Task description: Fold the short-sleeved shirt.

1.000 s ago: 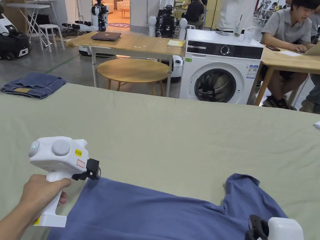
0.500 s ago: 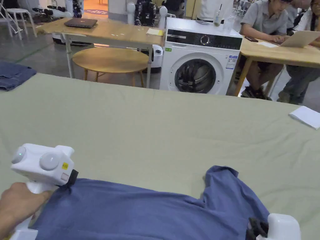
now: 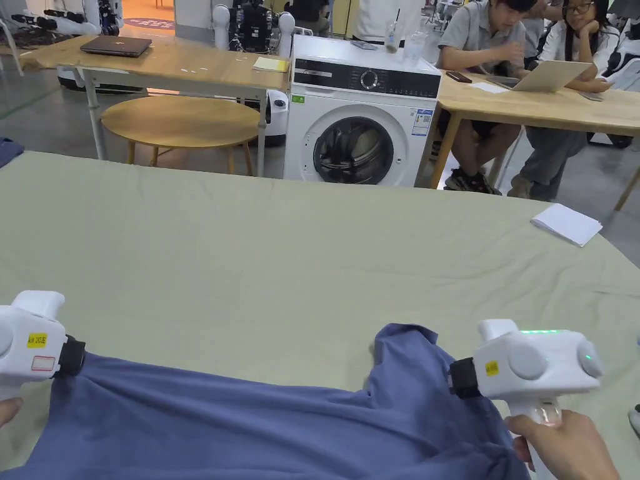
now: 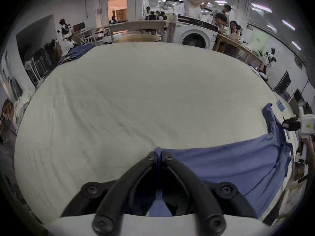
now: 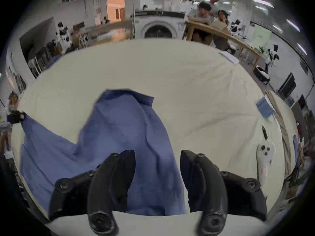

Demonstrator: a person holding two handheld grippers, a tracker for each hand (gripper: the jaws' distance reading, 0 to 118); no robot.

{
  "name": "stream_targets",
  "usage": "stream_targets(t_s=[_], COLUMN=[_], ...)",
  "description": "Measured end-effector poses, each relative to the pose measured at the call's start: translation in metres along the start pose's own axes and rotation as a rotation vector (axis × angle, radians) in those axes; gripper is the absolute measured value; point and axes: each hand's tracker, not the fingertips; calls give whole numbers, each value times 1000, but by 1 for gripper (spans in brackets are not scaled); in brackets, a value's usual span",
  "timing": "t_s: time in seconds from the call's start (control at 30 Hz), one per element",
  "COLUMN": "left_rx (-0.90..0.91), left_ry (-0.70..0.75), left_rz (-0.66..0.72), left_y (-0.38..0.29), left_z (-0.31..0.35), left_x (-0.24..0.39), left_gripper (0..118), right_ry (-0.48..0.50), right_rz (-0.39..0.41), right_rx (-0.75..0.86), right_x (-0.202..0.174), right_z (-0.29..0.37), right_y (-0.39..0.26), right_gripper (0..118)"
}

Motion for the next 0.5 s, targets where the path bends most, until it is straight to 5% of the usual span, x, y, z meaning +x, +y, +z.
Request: stream_targets(t_s=[0.23,0.3,0.37,0.5], left_rx=[-7,-4,-3,5], left_ry=[-4,-9,-16,-20], left_rz=[2,11,18,30], left_y=[-8,-11,-12,-16], left_z=[6,9,9,16], left_x=[-1,-2,-3,-3], left_gripper=[0,0,0,0], right_ry=[20,27,25,26], right_rz=[-47,-54,-45,-42], right_rx=[-100,-78,-64,0], right_x=[9,11,11,7], right_z=[-42,-39,-39,-19], right_y=[11,11,13,8], right_gripper=[55,38,0,0])
